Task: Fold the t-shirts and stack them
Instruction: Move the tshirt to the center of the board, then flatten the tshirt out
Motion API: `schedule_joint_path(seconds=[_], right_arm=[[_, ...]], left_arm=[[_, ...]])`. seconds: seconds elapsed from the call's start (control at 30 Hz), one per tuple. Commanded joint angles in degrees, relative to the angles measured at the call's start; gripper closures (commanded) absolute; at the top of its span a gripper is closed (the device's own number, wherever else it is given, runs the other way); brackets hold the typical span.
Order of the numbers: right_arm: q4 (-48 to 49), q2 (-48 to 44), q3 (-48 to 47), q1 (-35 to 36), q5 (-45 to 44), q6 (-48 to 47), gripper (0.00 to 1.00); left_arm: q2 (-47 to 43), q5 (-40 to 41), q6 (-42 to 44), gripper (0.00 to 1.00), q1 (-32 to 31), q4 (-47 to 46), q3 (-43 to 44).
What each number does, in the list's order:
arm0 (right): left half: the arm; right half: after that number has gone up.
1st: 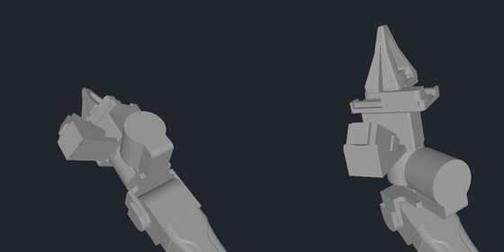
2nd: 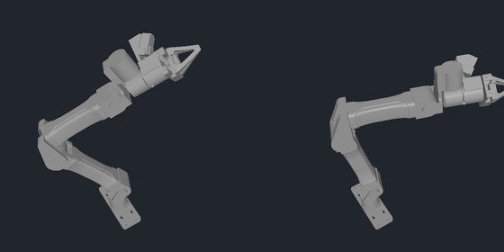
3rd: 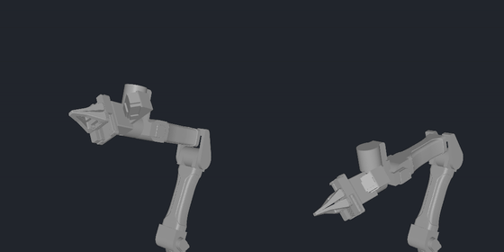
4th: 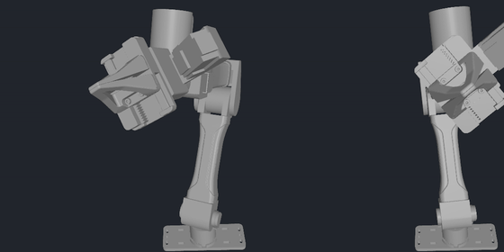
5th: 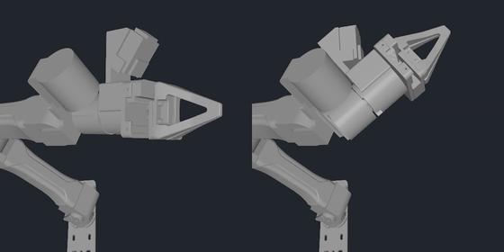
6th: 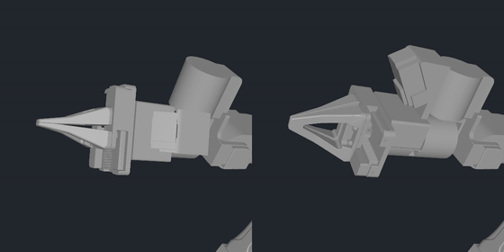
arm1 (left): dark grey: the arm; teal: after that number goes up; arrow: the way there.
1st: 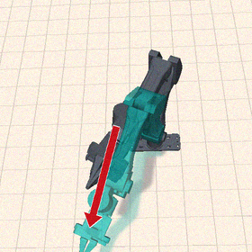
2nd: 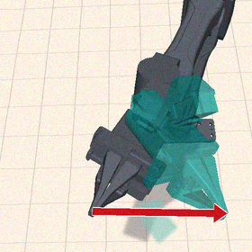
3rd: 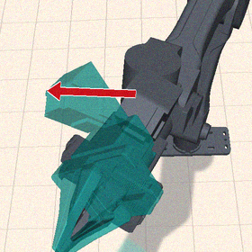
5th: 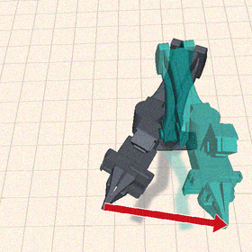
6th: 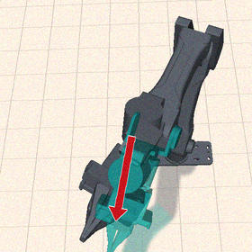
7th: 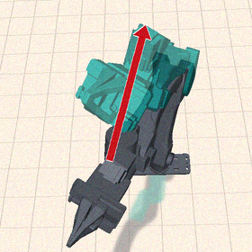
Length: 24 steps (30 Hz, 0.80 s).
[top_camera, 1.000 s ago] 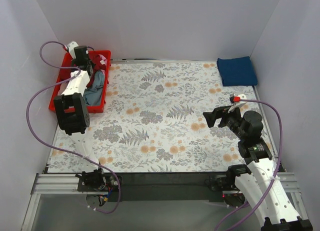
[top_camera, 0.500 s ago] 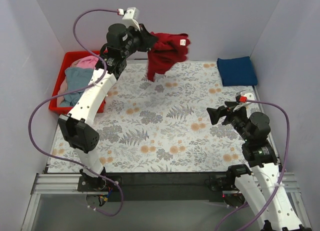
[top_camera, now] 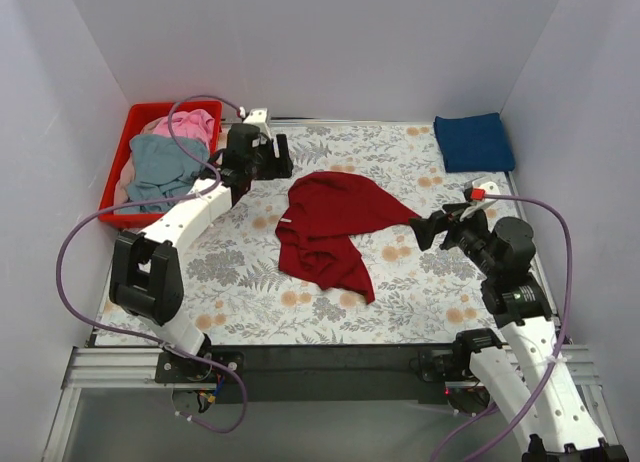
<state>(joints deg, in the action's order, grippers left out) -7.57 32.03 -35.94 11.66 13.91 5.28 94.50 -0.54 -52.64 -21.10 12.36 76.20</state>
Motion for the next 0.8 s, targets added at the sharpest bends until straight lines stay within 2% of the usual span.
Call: schedule_joint_path(seconds=[0.0, 0.2, 0.33, 0.57, 0.67, 0.77], right_arm=[[0.01, 4.68, -0.62, 0.29, 4.97, 0.44, 0.02], [-0.07, 14.98, -1.58, 0.47, 13.06, 2.27, 0.02], [0.98, 23.92, -2.64, 2.48, 14.57, 3.95, 0.09], [4.4, 35.9, -4.04, 4.77, 1.94, 8.34, 0.14], [5.9, 39.85, -5.36, 4.77, -4.48, 6.59, 0.15], [6.08, 44.86, -8.87, 5.04, -5.48, 3.08, 0.21]], left_arm=[[-8.26, 1.69, -8.17, 0.3, -0.25, 0.29, -7.61], [-16.61, -2.1, -14.14, 0.3, -0.87, 5.56, -19.59], [-19.17, -5.17, -17.14, 0.31, -1.57, 6.36, -29.15], [-16.64, -7.81, -20.3, 0.32, -3.68, 5.05, -32.08], [-14.44, -7.55, -20.83, 0.32, -5.61, 3.9, -31.65], [-11.8, -6.68, -20.83, 0.32, -6.67, 3.9, -31.29]])
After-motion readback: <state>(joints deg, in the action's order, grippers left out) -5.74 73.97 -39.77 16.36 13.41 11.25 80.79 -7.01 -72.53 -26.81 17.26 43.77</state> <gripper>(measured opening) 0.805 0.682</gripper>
